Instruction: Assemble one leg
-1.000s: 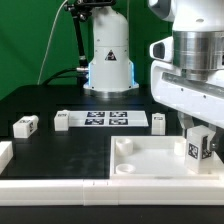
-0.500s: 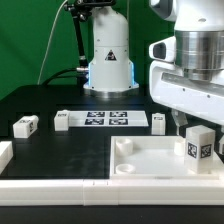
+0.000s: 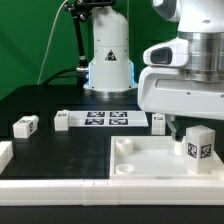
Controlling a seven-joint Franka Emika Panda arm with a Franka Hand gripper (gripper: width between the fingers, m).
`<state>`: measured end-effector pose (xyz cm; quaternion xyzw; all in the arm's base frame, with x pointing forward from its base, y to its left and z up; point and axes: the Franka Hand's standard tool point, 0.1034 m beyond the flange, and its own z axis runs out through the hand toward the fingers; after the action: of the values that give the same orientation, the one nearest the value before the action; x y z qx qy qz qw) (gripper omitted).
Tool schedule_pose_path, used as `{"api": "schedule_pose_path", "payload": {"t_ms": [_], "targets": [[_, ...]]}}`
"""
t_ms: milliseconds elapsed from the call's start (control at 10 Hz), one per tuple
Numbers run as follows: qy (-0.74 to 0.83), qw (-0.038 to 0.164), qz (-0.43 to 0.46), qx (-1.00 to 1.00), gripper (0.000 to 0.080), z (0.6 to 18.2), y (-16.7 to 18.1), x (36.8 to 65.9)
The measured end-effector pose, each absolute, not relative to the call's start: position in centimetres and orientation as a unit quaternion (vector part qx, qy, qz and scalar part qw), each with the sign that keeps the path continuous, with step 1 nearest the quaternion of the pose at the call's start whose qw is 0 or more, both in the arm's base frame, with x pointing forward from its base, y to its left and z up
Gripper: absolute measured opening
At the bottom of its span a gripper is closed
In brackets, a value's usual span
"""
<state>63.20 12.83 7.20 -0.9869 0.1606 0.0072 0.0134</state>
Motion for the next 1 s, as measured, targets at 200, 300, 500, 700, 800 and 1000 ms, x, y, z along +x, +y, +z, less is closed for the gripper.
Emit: {"api": "schedule_pose_path", "payload": {"t_ms": [200,300,500,700,800,1000], "targets": [[0.051,0.012,0.000,-0.999,0.0649,7.29,12.80,63.41],[-0.001,0.012,0.000,-1.000,0.0649,7.29,12.70,63.43],[-0.078,0.011,-0.001,-0.997,0.0649,7.27,12.21,63.51],[-0.095,0.011,-0.001,-0.995,0.0637,7.27,12.22,63.51],[-0.095,0.011,-0.001,-0.995,0.0469,7.27,12.21,63.51],[-0.091,0.011,-0.001,-0.996,0.0291,7.27,12.22,63.51]]}}
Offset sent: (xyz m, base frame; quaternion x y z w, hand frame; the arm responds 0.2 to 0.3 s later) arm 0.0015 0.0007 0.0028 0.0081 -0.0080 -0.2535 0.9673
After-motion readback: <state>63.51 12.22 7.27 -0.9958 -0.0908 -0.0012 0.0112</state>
